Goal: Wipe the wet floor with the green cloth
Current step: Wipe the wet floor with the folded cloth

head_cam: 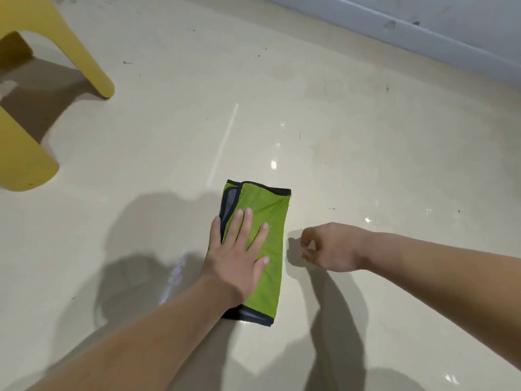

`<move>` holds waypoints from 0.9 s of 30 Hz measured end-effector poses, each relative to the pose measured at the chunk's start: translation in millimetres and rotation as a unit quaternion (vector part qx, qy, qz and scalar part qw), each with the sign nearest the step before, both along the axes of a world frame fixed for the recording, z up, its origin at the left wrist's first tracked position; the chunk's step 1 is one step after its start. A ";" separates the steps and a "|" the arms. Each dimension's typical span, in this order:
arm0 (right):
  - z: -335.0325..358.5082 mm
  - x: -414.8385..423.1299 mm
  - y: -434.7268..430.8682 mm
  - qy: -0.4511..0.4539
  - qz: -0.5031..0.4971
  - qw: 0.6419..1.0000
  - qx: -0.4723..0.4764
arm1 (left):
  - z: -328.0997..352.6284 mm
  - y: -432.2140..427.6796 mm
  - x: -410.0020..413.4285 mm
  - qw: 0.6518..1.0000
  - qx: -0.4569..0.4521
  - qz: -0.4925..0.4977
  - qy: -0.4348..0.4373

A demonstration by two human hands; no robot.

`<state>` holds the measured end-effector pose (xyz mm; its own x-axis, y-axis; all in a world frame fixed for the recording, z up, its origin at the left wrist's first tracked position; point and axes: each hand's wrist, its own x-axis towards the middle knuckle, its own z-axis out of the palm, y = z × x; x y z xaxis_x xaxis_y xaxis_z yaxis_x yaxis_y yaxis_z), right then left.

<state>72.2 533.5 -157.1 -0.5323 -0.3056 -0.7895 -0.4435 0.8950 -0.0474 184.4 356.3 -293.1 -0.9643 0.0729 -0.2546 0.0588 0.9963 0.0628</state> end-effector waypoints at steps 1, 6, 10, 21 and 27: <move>-1.7 -0.1 7.1 -0.001 0.018 1.000 0.007 | 1.2 2.7 1.1 1.000 0.005 0.007 0.013; -1.1 -5.7 63.5 0.008 0.091 0.996 0.021 | 4.1 25.1 1.7 1.000 -0.007 -0.005 -0.003; -24.6 -36.3 107.1 0.072 0.081 0.990 -0.089 | 2.6 33.6 5.9 0.998 0.007 0.066 -0.020; -67.6 -41.2 110.4 0.041 0.053 0.949 -0.308 | 63.3 193.1 73.3 0.935 -0.004 0.167 -0.313; -66.2 -9.4 128.0 -0.026 0.038 0.954 -0.298 | 74.5 233.6 82.9 0.925 0.006 0.240 -0.294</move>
